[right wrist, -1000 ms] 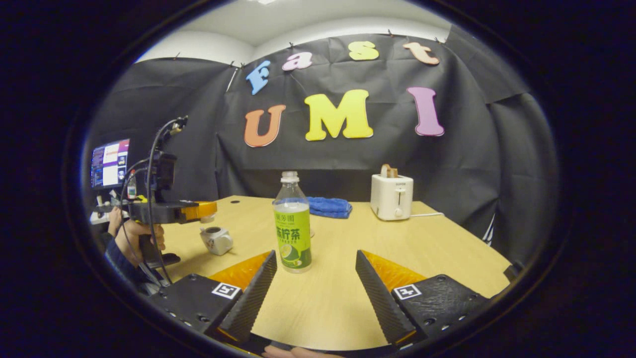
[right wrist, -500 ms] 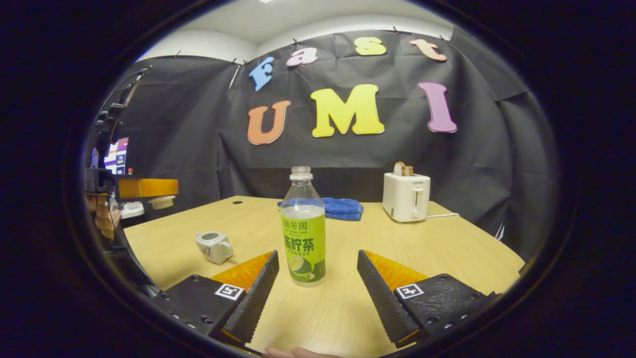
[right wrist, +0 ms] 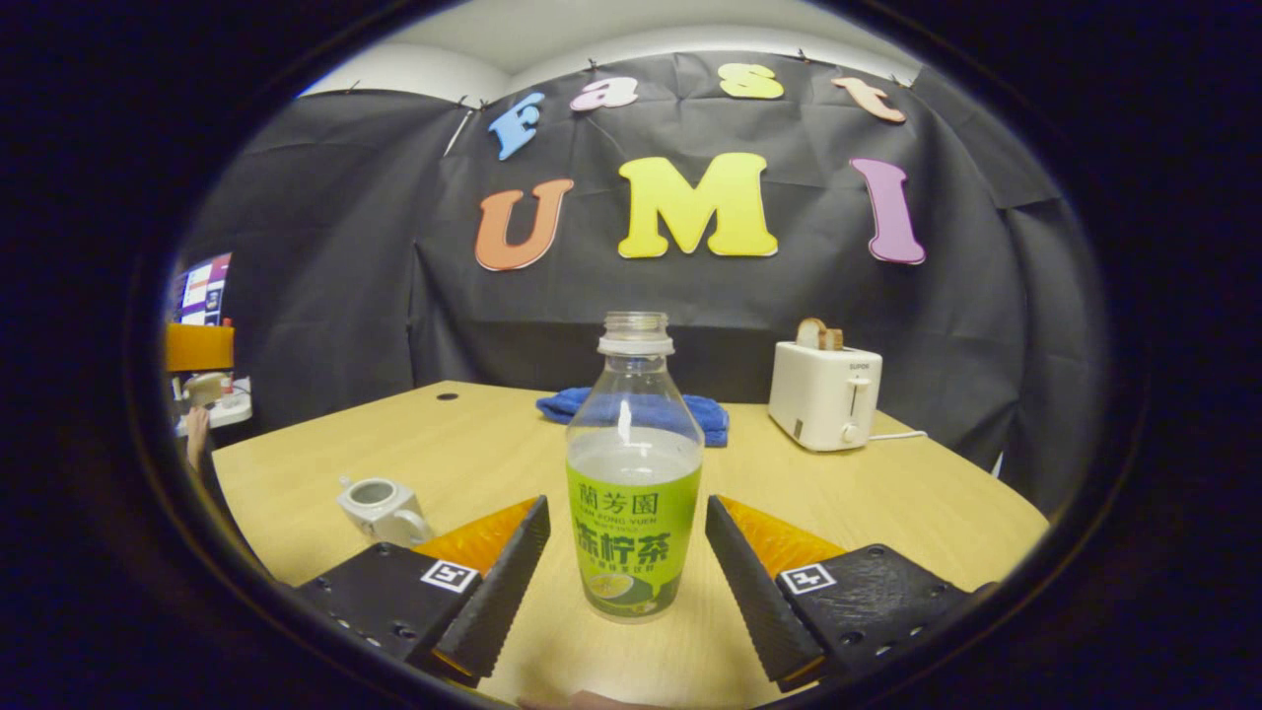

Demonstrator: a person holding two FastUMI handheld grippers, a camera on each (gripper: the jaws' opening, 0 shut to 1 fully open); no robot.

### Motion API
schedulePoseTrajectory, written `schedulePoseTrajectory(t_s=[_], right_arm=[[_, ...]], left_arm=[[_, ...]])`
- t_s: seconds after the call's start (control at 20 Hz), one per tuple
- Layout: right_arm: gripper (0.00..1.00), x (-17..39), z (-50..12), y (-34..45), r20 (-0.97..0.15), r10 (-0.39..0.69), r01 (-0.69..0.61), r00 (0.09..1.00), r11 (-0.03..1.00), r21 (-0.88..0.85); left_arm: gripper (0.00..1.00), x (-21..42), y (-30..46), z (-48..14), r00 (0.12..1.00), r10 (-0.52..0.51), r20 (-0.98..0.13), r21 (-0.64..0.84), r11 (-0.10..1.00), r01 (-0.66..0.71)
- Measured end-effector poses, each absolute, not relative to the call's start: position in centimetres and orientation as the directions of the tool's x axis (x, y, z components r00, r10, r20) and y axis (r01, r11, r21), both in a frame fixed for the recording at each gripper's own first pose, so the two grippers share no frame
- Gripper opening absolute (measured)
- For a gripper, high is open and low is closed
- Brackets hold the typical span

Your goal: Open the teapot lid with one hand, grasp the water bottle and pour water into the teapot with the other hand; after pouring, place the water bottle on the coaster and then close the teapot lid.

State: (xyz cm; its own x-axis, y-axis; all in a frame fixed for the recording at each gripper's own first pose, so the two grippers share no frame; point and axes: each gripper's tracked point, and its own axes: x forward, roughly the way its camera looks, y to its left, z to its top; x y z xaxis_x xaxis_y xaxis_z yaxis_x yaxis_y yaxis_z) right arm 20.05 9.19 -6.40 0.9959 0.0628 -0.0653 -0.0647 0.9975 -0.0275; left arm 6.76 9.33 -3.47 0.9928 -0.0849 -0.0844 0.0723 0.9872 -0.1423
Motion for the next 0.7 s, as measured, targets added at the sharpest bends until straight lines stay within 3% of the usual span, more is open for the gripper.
schedulePoseTrajectory(t_s=[0.15,0.3,0.7], right_arm=[[0.92,21.1,-6.5,9.2,-0.068,0.029,-0.032,0.997,0.999,-0.035],[0.75,21.2,-6.4,8.9,-0.072,0.001,-0.003,0.997,1.0,-0.031],[0.74,20.0,-4.2,9.3,-0.095,-0.056,0.026,0.994,0.957,-0.291]], left_arm=[[0.04,6.7,10.6,-4.0,0.992,-0.074,-0.105,-0.152,0.987,0.057],[0.04,6.9,10.7,-4.3,0.99,-0.085,-0.112,-0.165,0.984,0.065],[0.04,6.3,11.3,-4.1,0.988,-0.111,-0.103,-0.134,0.986,0.097]])
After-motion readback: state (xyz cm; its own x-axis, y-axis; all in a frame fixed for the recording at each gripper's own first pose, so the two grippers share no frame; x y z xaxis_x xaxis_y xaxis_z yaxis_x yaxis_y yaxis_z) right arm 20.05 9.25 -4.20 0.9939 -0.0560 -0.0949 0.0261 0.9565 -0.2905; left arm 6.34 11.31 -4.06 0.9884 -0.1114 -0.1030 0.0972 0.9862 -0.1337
